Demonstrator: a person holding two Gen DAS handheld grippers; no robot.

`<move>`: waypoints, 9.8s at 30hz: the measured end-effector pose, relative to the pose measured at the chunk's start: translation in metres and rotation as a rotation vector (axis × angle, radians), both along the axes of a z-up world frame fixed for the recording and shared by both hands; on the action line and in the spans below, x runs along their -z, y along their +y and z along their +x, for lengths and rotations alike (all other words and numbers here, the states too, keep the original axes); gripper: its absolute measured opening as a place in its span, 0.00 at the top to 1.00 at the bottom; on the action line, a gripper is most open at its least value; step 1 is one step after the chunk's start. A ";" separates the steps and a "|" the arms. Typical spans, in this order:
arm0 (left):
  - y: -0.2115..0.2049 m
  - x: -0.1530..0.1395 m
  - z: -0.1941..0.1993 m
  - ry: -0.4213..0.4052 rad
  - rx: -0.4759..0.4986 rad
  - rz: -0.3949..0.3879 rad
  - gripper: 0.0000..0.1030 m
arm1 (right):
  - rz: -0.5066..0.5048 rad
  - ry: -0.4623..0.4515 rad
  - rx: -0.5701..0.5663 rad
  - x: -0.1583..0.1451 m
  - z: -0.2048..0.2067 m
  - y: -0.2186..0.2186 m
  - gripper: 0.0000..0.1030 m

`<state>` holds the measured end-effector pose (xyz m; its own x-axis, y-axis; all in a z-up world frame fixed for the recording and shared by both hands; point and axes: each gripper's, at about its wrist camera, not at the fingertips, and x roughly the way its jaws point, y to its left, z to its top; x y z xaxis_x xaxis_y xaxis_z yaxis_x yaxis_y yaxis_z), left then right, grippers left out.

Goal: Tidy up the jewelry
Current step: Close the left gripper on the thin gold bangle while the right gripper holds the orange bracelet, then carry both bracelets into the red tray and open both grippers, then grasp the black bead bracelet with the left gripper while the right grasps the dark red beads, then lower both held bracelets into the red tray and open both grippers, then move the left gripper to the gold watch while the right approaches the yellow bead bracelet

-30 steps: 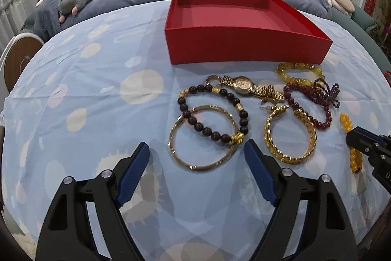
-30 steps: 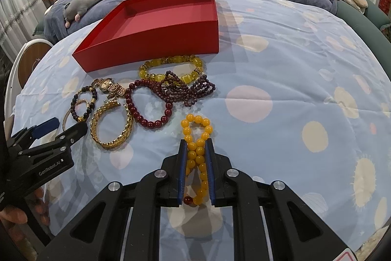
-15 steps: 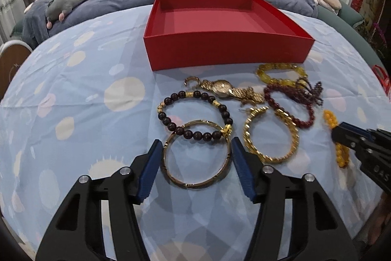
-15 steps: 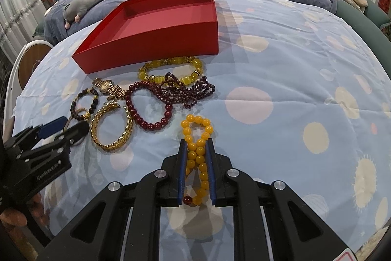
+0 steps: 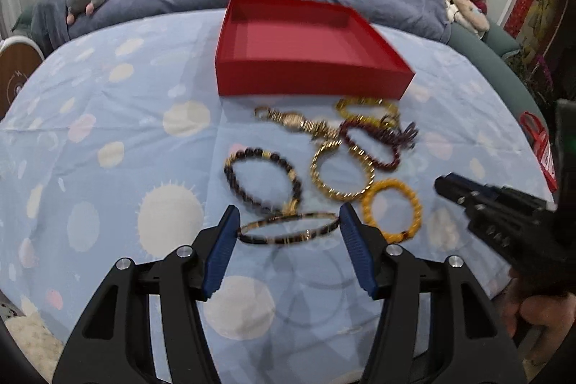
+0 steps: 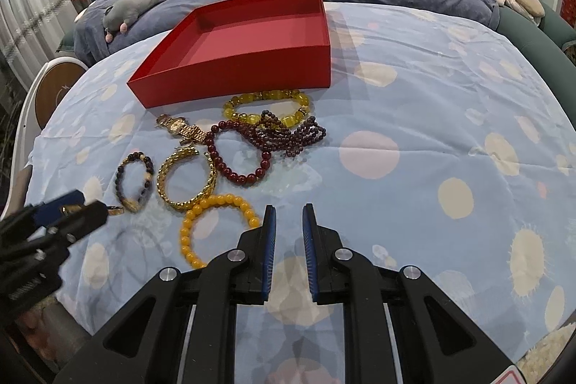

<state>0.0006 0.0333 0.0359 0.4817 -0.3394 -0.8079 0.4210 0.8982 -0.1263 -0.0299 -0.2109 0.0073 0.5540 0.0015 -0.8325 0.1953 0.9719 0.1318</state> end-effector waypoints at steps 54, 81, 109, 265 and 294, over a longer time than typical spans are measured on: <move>-0.100 -0.060 0.260 -0.155 0.080 -0.019 0.47 | -0.022 -0.122 -0.174 -0.077 0.275 -0.039 0.93; -0.055 -0.062 0.235 -0.171 -0.074 0.001 0.26 | -0.100 -0.143 -0.115 -0.075 0.187 -0.056 0.60; 0.010 0.044 0.058 0.026 -0.215 0.186 0.28 | 0.002 0.064 -0.077 -0.007 0.000 0.007 0.60; -0.040 0.028 0.092 0.051 -0.259 0.048 0.34 | 0.020 0.038 0.050 0.023 0.089 -0.043 0.90; -0.010 0.044 0.096 0.042 -0.259 0.049 0.78 | 0.081 0.053 0.044 0.023 0.059 -0.029 0.90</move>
<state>0.0970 0.0235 -0.0083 0.5129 -0.1692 -0.8416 0.1719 0.9808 -0.0924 0.0295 -0.2400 -0.0160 0.5098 0.0467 -0.8590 0.2461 0.9489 0.1977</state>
